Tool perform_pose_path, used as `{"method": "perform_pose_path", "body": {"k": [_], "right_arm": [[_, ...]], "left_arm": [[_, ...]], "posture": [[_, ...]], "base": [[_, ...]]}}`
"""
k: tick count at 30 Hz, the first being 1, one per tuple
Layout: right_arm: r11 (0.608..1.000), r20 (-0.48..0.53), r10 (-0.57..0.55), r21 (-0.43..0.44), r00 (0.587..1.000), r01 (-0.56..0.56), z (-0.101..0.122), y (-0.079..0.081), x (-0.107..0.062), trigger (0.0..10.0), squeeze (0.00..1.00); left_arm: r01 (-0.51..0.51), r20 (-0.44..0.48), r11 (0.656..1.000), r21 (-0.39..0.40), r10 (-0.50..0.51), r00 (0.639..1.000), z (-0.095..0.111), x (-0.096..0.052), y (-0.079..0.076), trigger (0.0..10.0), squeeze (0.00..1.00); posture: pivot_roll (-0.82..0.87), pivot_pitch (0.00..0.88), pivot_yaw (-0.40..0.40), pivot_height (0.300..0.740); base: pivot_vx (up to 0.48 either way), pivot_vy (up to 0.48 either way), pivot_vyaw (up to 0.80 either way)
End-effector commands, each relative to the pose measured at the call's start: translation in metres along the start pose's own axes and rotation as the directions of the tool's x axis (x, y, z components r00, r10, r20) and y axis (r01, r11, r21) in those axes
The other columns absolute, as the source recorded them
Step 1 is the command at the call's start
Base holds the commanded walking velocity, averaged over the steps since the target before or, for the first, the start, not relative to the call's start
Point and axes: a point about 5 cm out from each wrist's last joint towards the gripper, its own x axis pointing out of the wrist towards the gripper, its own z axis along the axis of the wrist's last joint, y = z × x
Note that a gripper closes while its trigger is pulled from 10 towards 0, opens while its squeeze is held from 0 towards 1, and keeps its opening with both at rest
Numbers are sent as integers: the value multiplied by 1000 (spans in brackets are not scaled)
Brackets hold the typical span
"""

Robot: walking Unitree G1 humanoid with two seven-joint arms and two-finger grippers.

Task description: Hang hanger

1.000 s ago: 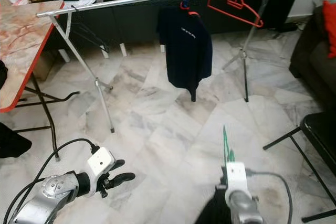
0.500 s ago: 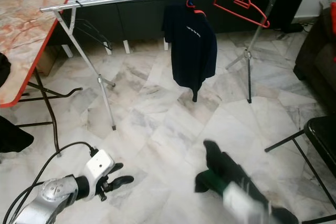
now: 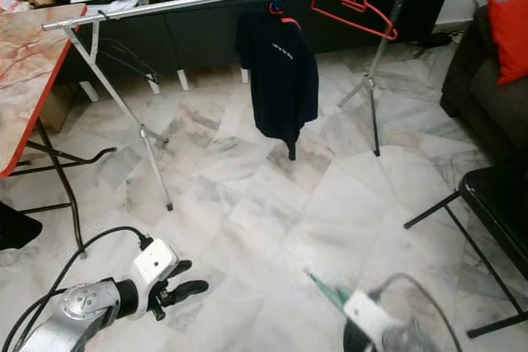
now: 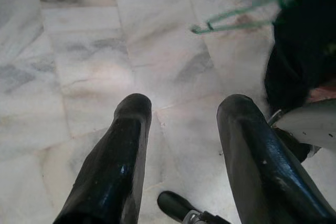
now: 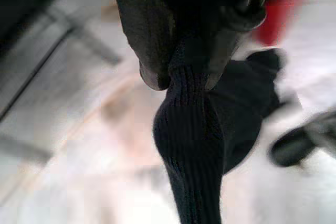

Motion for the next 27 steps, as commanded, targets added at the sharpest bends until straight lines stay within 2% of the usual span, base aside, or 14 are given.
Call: {"method": "perform_pose_path", "body": {"k": [1, 3, 4, 5, 8, 10, 13, 16, 19, 20, 21, 22, 24, 27], "right_arm": [[991, 74, 18, -135, 997, -8, 19, -14, -5, 0, 0], [986, 90, 26, -164, 996, -11, 24, -18, -6, 0, 0], [968, 144, 55, -252, 988, -17, 40, -31, -13, 0, 0], [960, 162, 67, -280, 984, -20, 45, -34, -15, 0, 0], [946, 192, 104, -322, 976, -38, 58, -45, -22, 0, 0], [908, 187, 120, -417, 975, -32, 68, -56, -29, 0, 0], [858, 203, 155, -513, 967, -30, 88, -71, -42, 0, 0], [842, 221, 171, -539, 960, -26, 97, -74, -46, 0, 0], [792, 255, 233, -609, 939, -31, 116, -79, -58, 0, 0], [792, 255, 233, -609, 939, -31, 116, -79, -58, 0, 0], [786, 267, 244, -618, 932, -28, 121, -80, -61, 0, 0], [772, 296, 268, -635, 917, -20, 132, -82, -68, 0, 0], [769, 342, 296, -639, 892, -10, 145, -84, -76, 0, 0], [780, 409, 311, -625, 858, 15, 161, -87, -86, 0, 0]], "left_arm": [[-6, -12, 1000, 0, 6, 1000, -1, -3, 3, 10000, 0], [-7, -14, 1000, 2, 7, 1000, -2, -3, 3, 10000, 0], [5, -34, 1000, 29, -4, 999, -3, -2, 3, 10000, 0], [9, -41, 999, 38, -8, 999, -3, -2, 4, 10000, 0], [21, -65, 998, 61, -17, 998, -6, -1, 4, 10000, 0], [48, -112, 995, 85, -38, 993, -11, 0, 4, 10000, 0], [151, -212, 981, 125, -122, 970, -24, 0, -1, 10000, 0], [163, -236, 978, 127, -130, 963, -28, 0, -2, 10000, 0], [132, -247, 983, 128, -97, 964, -35, 9, -1, 10000, 0], [132, -247, 983, 128, -97, 964, -35, 9, -1, 10000, 0], [103, -239, 986, 128, -70, 969, -35, 12, 1, 10000, 0], [23, -215, 992, 127, 4, 977, -36, 20, 6, 10000, 0], [-34, -197, 994, 99, 54, 979, -35, 26, 10, 10000, 0], [-68, -166, 995, 70, 78, 983, -31, 31, 11, 10000, 0]], "posture": [[2, 173, 39, 740], [1, 170, 36, 740], [0, 163, 32, 740], [0, 163, 32, 740], [-3, 155, 27, 740], [-4, 146, 20, 740], [-6, 139, 13, 740], [-11, 132, 9, 740], [-11, 128, 1, 740], [-11, 128, 1, 740], [-17, 127, -4, 740], [-19, 127, -9, 740], [-21, 128, -14, 740], [-28, 132, -20, 740]], "base": [[0, 0, 0], [0, 0, 0], [0, 0, 0], [0, 0, 0], [0, 0, 0], [0, 0, 0], [0, 0, 0], [0, 0, 0], [0, 0, 0], [0, 0, 0], [0, 0, 0], [0, 0, 0], [0, 0, 0], [0, 0, 0]]}}
